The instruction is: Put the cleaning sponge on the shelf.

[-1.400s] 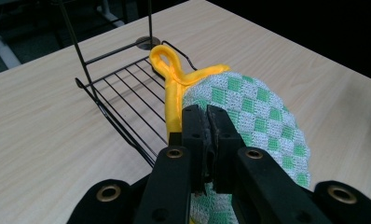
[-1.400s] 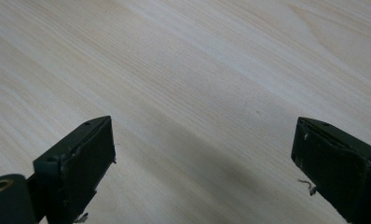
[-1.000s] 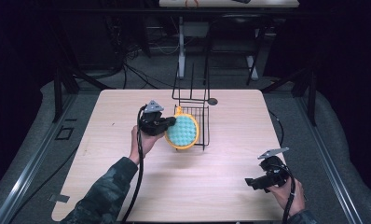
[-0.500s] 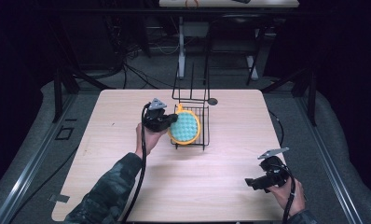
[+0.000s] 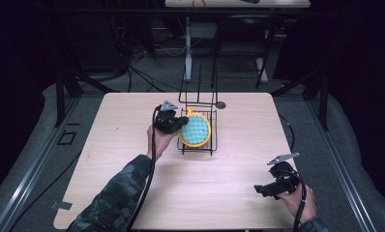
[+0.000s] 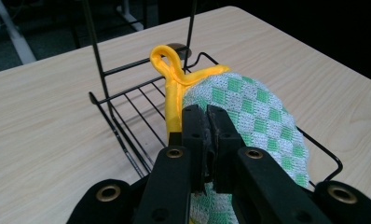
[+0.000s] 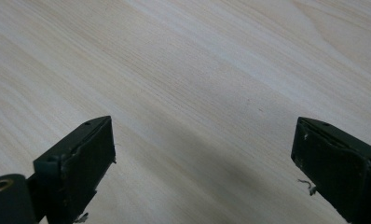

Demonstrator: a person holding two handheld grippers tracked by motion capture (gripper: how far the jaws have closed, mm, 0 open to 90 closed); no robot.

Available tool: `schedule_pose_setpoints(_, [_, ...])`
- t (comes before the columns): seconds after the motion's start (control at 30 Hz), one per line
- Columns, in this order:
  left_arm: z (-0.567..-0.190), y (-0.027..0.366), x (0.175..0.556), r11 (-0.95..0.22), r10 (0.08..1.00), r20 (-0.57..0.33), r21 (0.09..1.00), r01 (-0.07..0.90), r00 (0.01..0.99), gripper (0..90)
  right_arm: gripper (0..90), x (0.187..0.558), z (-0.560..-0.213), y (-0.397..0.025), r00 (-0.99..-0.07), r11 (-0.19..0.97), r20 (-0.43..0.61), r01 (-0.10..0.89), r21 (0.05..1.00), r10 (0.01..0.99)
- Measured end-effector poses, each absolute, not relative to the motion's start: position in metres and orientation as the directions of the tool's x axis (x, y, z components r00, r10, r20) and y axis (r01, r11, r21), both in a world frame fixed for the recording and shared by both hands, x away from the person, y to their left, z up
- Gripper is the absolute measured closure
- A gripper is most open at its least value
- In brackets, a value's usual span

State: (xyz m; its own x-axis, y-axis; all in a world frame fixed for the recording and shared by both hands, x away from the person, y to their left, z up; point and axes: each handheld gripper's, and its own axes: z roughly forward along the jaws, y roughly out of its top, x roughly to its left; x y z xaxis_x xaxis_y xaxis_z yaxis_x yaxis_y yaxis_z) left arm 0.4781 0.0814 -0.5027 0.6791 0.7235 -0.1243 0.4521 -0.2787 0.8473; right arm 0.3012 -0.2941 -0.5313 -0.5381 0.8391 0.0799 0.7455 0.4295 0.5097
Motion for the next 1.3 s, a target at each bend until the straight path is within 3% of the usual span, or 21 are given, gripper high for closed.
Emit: schedule_pose_setpoints(1.3, [-0.526,0.073,0.492,-0.330,0.741,-0.107,0.802,0.498,0.663,87.1,5.5,0.301,-0.531,-0.294,-0.537,0.424,0.087,0.745,0.515,0.839])
